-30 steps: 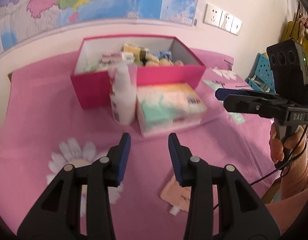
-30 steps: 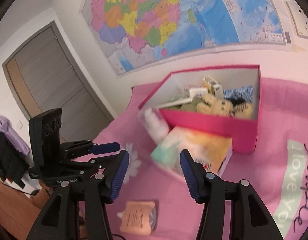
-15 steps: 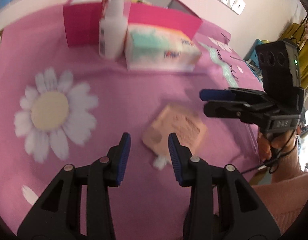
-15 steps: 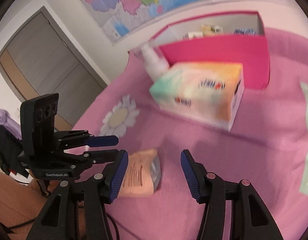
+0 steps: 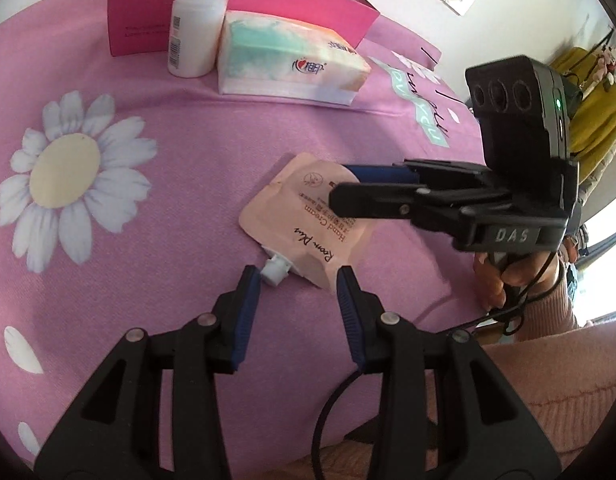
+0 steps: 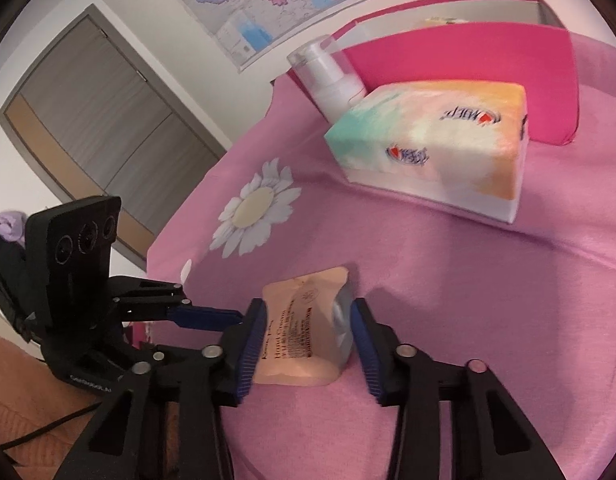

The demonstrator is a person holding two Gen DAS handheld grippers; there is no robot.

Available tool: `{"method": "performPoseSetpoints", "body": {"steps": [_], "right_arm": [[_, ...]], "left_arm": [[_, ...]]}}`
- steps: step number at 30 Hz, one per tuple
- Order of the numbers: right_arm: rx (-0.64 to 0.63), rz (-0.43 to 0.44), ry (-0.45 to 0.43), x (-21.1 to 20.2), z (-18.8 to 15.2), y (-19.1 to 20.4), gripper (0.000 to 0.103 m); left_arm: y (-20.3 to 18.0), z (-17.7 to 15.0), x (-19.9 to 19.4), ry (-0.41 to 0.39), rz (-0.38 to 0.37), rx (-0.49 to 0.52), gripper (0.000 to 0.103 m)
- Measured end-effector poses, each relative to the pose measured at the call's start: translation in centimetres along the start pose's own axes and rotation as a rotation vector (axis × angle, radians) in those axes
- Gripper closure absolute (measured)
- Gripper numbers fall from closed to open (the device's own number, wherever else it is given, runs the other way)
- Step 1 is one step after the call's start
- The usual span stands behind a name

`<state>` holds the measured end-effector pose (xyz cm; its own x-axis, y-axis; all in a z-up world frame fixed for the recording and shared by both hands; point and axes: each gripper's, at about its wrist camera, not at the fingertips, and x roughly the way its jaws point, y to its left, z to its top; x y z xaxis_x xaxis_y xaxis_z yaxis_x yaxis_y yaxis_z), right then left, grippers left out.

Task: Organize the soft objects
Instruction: 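Move the right gripper down to the peach hand-cream pouch, then grasp the peach hand-cream pouch with the right gripper and lift it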

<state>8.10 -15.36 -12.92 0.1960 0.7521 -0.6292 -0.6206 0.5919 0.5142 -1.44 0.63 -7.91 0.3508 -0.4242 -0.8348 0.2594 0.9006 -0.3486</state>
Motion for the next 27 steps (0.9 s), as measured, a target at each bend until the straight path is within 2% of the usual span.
{"method": "performPoseSetpoints", "body": {"steps": [1,4,5,8,14,27], "right_arm": [[-0.001,-0.006,0.003,0.1,0.0,0.0,0.069],[0.005,-0.025,0.001,0.1,-0.3,0.0,0.076],[0.016,-0.028,-0.002,0.0,-0.4,-0.2,0.077],[0.065,-0.029,-0.015,-0.2,-0.7,-1.0,0.079],[0.087,-0.056,-0.028,-1.0,-1.1,-1.2,0.079],[0.121,-0.051,-0.045,-1.3,-1.5,-1.4,0.079]], "left_arm": [[0.1,0.1,0.0,-0.001,0.007,-0.012,0.065],[0.5,0.7,0.5,-0.002,0.022,-0.053,0.082],[0.7,1.0,0.6,-0.003,0.02,-0.067,0.083],[1.2,1.7,1.0,-0.018,0.016,-0.091,0.082],[1.8,2.7,1.4,-0.039,0.027,-0.12,0.082],[1.1,1.8,1.2,-0.027,0.012,-0.079,0.082]]}}
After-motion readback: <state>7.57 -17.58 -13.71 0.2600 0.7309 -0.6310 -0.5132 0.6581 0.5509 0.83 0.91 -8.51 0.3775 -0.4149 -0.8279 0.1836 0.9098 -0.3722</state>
